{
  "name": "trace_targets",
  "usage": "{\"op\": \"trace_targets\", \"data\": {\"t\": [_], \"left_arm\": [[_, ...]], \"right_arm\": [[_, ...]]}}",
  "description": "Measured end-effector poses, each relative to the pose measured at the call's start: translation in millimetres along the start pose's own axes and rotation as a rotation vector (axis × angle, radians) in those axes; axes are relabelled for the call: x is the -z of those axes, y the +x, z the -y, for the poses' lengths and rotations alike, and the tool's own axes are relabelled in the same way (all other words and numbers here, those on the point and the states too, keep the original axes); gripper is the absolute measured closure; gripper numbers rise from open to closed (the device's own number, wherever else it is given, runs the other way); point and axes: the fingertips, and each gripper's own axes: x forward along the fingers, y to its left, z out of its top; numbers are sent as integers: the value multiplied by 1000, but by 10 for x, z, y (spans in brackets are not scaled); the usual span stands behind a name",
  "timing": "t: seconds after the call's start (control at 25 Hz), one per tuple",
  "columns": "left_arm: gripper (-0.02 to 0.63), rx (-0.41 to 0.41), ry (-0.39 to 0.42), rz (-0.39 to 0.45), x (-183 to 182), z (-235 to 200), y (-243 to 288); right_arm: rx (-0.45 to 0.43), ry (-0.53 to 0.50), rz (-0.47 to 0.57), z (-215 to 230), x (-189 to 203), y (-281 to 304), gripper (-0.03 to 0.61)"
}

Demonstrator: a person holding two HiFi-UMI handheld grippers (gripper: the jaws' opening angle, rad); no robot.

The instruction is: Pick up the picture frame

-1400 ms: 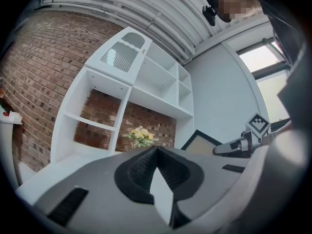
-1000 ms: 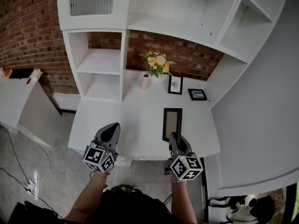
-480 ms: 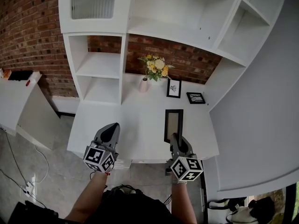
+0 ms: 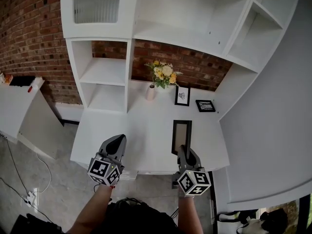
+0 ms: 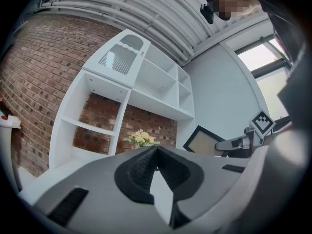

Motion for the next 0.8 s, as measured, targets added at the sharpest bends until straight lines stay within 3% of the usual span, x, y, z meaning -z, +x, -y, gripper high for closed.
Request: {"op": "trace_targets", "data": {"t": [0.44, 0.8], "left_arm": [[611, 5, 15, -13, -29, -3, -14], [611, -15, -29, -1, -39, -12, -27]], "right_arm": [[-14, -34, -26, -19, 25, 9, 545], [-14, -28, -22, 22, 30, -62, 545]]}}
